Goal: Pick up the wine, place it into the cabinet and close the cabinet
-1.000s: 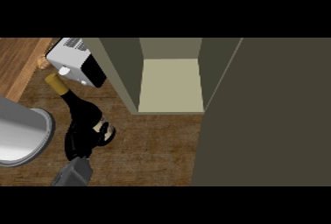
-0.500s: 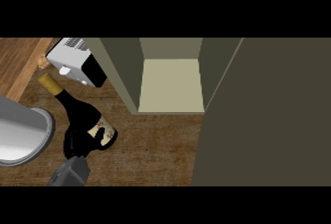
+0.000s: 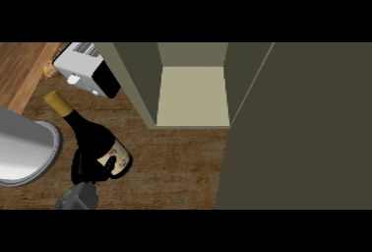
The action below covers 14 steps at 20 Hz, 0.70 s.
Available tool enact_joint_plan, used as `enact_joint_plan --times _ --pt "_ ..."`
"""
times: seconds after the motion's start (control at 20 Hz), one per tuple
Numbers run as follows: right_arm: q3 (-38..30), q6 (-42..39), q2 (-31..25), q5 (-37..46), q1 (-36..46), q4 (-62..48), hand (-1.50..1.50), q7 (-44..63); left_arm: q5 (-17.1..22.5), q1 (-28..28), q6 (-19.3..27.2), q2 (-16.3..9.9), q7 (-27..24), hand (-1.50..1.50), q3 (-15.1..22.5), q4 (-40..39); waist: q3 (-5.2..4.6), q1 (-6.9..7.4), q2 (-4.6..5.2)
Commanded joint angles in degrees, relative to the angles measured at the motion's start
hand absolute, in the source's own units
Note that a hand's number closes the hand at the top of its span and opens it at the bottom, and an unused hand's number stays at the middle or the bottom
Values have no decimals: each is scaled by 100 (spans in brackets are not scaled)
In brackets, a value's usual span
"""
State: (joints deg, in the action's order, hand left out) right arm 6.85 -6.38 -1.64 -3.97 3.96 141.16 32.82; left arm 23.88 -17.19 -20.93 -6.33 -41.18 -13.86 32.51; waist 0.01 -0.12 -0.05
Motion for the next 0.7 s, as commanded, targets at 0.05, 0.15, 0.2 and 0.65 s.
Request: enact_joint_plan --times 0.05,0.15,0.2,0.65 --pt "71 52 24 -89 -141 281 -150 127 2 340 -49 185 287 150 307 810 0 12 -4" --pt "-198 80 -40 -362 148 273 -150 295 -71 681 35 319 539 150 559 1420 3 37 -11" --pt "-164 -30 -10 -306 22 69 -150 -17 -286 739 256 609 461 150 810 1596 5 43 -14" --pt "567 413 156 317 73 336 -150 337 376 1186 1606 630 848 150 2469 3019 -3 4 -8"
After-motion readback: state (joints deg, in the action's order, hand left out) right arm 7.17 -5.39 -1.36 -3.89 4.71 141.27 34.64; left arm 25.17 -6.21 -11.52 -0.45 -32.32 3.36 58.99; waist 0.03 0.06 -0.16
